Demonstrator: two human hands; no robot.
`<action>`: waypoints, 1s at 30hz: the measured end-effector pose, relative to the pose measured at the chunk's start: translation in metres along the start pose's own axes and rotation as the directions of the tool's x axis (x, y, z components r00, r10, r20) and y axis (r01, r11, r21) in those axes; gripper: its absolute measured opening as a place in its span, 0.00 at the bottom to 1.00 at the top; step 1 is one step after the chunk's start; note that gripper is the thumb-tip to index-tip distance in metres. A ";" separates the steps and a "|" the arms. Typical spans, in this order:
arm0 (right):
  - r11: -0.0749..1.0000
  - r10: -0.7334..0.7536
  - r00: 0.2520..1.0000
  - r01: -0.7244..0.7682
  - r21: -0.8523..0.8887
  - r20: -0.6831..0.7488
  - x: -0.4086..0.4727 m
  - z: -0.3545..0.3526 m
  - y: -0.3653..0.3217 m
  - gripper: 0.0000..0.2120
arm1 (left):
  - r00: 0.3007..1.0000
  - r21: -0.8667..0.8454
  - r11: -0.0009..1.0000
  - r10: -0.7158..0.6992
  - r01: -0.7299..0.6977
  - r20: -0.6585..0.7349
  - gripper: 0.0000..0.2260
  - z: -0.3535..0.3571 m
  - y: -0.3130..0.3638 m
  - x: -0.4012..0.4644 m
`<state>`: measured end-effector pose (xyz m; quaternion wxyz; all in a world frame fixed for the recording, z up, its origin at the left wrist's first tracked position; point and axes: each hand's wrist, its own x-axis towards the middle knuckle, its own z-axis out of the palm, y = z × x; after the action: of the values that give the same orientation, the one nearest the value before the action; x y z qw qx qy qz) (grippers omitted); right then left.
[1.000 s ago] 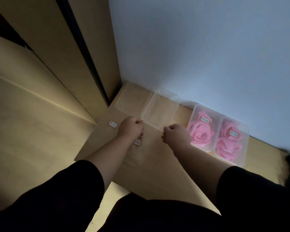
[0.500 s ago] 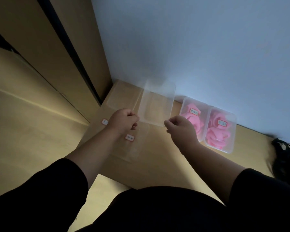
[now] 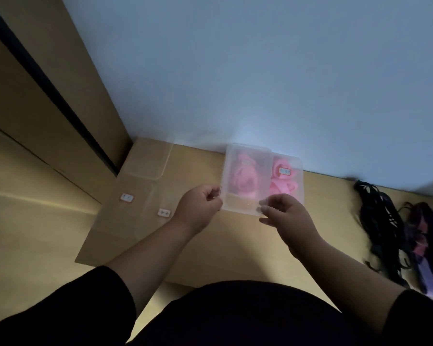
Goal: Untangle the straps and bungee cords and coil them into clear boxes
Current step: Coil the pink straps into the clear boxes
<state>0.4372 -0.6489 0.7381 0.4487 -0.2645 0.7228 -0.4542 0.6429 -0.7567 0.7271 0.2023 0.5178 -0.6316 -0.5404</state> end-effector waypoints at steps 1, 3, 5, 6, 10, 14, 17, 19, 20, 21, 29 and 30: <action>1.000 0.005 1.000 -0.004 0.019 -0.009 -0.005 -0.011 0.003 0.07 | 0.999 0.026 0.999 0.019 -0.020 0.028 0.13 0.009 0.006 -0.004; 1.000 0.006 0.999 -0.005 0.031 -0.041 -0.014 -0.034 0.009 0.11 | 0.994 0.076 0.994 0.067 -0.074 0.088 0.13 0.030 0.017 -0.010; 1.000 0.001 0.997 -0.001 0.006 -0.076 -0.023 -0.060 0.017 0.10 | 0.984 0.097 0.989 0.101 -0.116 0.148 0.13 0.054 0.026 -0.016; 1.000 0.005 0.995 -0.006 -0.010 -0.095 -0.028 -0.074 0.022 0.08 | 0.979 0.100 0.987 0.110 -0.129 0.174 0.13 0.067 0.031 -0.018; 0.997 0.071 0.980 -0.077 -0.025 -0.184 -0.042 -0.127 0.048 0.07 | 0.943 0.148 0.969 0.145 -0.196 0.298 0.11 0.119 0.049 -0.025; 0.986 0.156 0.964 -0.165 -0.021 -0.215 -0.051 -0.184 0.069 0.08 | 0.919 0.232 0.945 0.131 -0.229 0.371 0.10 0.178 0.063 -0.033; 0.975 0.207 0.961 -0.217 -0.037 -0.186 -0.052 -0.211 0.080 0.08 | 0.909 0.222 0.959 0.072 -0.176 0.411 0.09 0.207 0.066 -0.040; 0.973 0.219 0.964 -0.227 -0.036 -0.150 -0.050 -0.232 0.089 0.06 | 0.908 0.173 0.977 0.038 -0.121 0.417 0.08 0.228 0.067 -0.045; 0.973 0.223 0.966 -0.230 -0.037 -0.128 -0.049 -0.239 0.094 0.06 | 0.909 0.155 0.984 0.019 -0.092 0.415 0.08 0.235 0.065 -0.047; 0.972 0.226 0.969 -0.231 -0.038 -0.102 -0.047 -0.248 0.098 0.08 | 0.914 0.146 0.987 -0.002 -0.063 0.405 0.08 0.244 0.063 -0.050; 0.956 0.265 0.960 -0.250 -0.151 0.089 -0.035 -0.269 0.121 0.17 | 0.947 0.178 0.976 -0.170 0.124 0.274 0.10 0.277 0.047 -0.063; 0.954 0.273 0.957 -0.255 -0.158 0.103 -0.033 -0.269 0.122 0.18 | 0.949 0.184 0.974 -0.177 0.131 0.262 0.10 0.277 0.046 -0.064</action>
<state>0.2168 -0.4553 0.6919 0.5290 -0.2246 0.7532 -0.3199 0.4213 -0.5753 0.6945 0.0257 0.4998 -0.6535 -0.5679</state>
